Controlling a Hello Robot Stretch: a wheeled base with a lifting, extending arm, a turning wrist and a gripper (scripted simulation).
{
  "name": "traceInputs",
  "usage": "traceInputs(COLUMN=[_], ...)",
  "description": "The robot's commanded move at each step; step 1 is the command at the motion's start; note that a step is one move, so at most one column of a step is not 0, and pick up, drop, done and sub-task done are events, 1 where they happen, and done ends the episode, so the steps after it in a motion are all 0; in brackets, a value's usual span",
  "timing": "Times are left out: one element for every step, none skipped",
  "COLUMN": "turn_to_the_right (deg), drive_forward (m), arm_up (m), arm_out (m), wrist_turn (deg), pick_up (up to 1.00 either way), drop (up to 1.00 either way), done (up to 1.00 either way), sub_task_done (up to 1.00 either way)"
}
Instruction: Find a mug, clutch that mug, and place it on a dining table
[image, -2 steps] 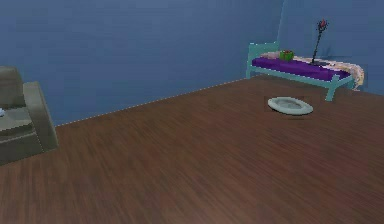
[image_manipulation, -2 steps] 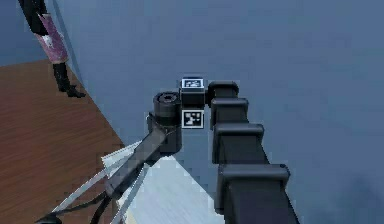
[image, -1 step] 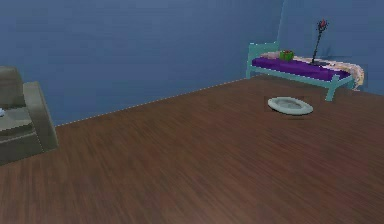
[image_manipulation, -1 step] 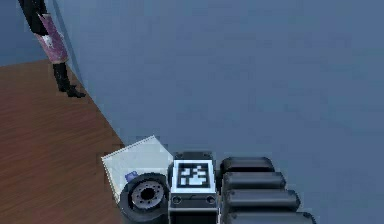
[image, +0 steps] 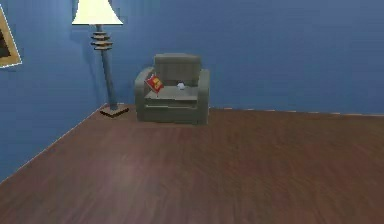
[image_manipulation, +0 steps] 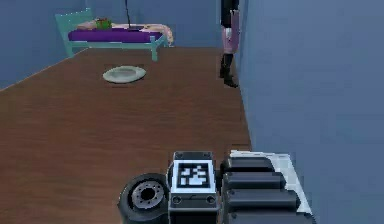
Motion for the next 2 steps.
traceInputs(turn_to_the_right=[-45.0, 0.0], drive_forward=[0.00, 0.25], arm_up=[0.00, 0.00], arm_out=[0.00, 0.00], wrist_turn=[0.0, 0.0], pick_up=[0.00, 0.00], drop=[0.00, 0.00], done=[0.00, 0.00], sub_task_done=[0.00, 0.00])
